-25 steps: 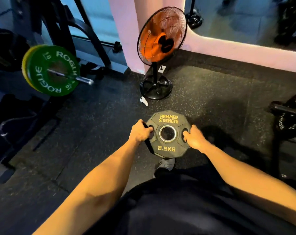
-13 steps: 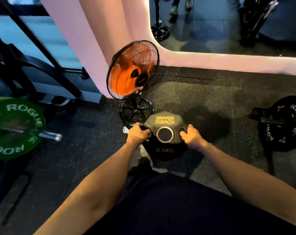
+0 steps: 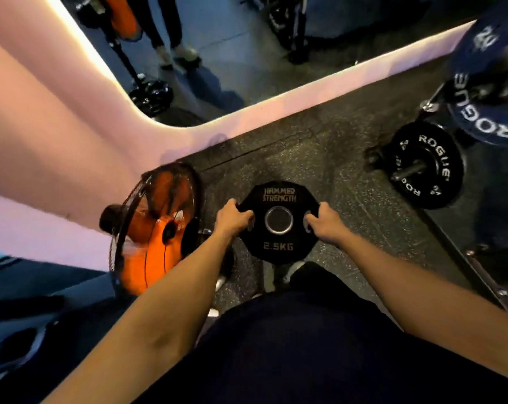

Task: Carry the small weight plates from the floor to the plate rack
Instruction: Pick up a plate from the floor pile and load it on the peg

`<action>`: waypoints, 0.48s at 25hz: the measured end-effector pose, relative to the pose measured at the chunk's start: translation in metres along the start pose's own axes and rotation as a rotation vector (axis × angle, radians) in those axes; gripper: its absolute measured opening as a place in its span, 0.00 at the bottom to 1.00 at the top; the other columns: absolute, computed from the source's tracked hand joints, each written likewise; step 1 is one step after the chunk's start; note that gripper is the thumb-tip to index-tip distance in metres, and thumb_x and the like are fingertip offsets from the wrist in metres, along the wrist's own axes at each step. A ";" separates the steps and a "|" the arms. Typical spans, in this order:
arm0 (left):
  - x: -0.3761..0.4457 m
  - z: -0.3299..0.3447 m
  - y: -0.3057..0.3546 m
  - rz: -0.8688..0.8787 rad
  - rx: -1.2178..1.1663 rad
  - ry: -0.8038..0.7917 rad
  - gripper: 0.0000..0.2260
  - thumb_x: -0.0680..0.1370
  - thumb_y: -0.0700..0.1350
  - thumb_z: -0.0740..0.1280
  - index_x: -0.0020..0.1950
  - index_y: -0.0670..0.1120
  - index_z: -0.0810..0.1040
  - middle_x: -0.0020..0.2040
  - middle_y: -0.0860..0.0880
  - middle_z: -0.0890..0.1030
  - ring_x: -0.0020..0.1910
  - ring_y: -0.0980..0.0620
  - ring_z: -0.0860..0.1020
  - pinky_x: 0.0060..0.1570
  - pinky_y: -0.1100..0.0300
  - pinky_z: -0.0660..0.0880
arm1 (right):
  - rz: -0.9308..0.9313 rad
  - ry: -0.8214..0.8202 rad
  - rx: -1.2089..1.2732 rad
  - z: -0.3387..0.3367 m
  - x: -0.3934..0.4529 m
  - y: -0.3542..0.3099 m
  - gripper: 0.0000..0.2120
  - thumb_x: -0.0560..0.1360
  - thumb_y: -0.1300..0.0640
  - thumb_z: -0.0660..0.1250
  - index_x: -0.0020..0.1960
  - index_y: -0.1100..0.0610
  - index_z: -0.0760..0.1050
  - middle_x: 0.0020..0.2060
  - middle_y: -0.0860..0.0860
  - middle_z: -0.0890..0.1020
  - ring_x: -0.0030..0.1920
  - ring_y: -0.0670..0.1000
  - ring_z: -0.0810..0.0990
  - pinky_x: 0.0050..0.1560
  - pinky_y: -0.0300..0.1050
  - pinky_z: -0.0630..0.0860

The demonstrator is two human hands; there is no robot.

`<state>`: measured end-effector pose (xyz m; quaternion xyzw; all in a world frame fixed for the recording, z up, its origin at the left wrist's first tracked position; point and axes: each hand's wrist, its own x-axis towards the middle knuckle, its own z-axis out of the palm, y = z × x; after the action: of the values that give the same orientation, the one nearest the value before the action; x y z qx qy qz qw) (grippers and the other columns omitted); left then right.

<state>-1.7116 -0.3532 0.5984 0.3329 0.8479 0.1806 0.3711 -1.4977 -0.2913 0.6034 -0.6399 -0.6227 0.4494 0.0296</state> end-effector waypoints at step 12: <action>0.143 0.057 0.229 0.428 0.172 -0.259 0.13 0.74 0.48 0.69 0.54 0.42 0.75 0.52 0.43 0.81 0.51 0.43 0.78 0.45 0.54 0.72 | 0.304 0.362 0.280 -0.130 0.100 0.013 0.18 0.80 0.54 0.60 0.61 0.67 0.65 0.61 0.64 0.75 0.62 0.63 0.74 0.55 0.50 0.71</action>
<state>-1.6421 -0.0865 0.6144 0.5550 0.7160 0.1383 0.4001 -1.4264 -0.1442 0.6192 -0.7857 -0.4358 0.4085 0.1608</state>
